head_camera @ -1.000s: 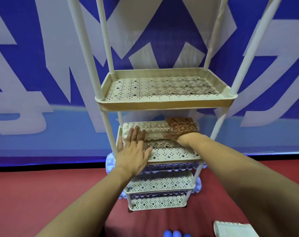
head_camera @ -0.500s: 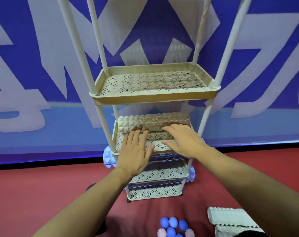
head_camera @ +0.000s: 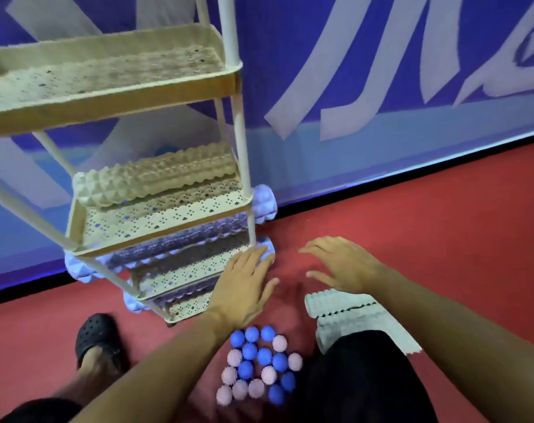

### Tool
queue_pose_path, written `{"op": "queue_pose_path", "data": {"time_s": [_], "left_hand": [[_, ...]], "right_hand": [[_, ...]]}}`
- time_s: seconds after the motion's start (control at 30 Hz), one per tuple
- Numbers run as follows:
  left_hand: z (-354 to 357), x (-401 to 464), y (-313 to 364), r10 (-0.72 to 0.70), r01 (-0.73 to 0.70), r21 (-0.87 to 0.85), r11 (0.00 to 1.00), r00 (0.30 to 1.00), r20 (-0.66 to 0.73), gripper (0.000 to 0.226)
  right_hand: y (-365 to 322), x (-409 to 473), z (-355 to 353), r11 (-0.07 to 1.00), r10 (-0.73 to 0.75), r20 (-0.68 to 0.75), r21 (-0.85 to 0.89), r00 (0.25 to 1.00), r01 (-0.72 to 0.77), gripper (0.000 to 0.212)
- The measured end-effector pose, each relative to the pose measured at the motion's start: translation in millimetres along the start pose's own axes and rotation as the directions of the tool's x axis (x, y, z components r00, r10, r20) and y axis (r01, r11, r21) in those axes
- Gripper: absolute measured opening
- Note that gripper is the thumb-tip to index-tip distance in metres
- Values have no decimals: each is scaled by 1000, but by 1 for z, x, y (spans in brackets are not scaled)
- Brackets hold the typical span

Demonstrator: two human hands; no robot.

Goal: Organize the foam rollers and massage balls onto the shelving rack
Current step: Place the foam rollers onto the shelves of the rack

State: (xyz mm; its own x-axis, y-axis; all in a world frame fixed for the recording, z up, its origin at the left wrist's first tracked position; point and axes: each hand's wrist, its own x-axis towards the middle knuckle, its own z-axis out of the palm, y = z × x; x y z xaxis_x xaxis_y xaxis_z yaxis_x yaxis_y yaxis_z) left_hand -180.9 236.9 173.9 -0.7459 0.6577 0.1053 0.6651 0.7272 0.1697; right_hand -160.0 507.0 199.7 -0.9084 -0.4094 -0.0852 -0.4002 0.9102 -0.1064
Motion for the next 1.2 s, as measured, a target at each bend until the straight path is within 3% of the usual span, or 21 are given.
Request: {"op": "queue_pose_path", "data": {"time_s": [0.23, 0.57, 0.9, 1.2], "left_hand": [[78, 47, 35, 45, -46, 5, 999, 987, 153, 62], [173, 77, 28, 77, -75, -17, 997, 950, 302, 62], [209, 75, 11, 44, -39, -21, 999, 927, 371, 69], [147, 84, 23, 129, -112, -70, 991, 933, 334, 78]], "right_hand": [[70, -58, 100, 971, 164, 358, 108, 919, -215, 69], [88, -72, 225, 922, 155, 615, 191, 773, -336, 83], [94, -60, 270, 925, 87, 694, 209, 714, -316, 91], [90, -34, 178, 833, 190, 578, 333, 794, -442, 89]]}}
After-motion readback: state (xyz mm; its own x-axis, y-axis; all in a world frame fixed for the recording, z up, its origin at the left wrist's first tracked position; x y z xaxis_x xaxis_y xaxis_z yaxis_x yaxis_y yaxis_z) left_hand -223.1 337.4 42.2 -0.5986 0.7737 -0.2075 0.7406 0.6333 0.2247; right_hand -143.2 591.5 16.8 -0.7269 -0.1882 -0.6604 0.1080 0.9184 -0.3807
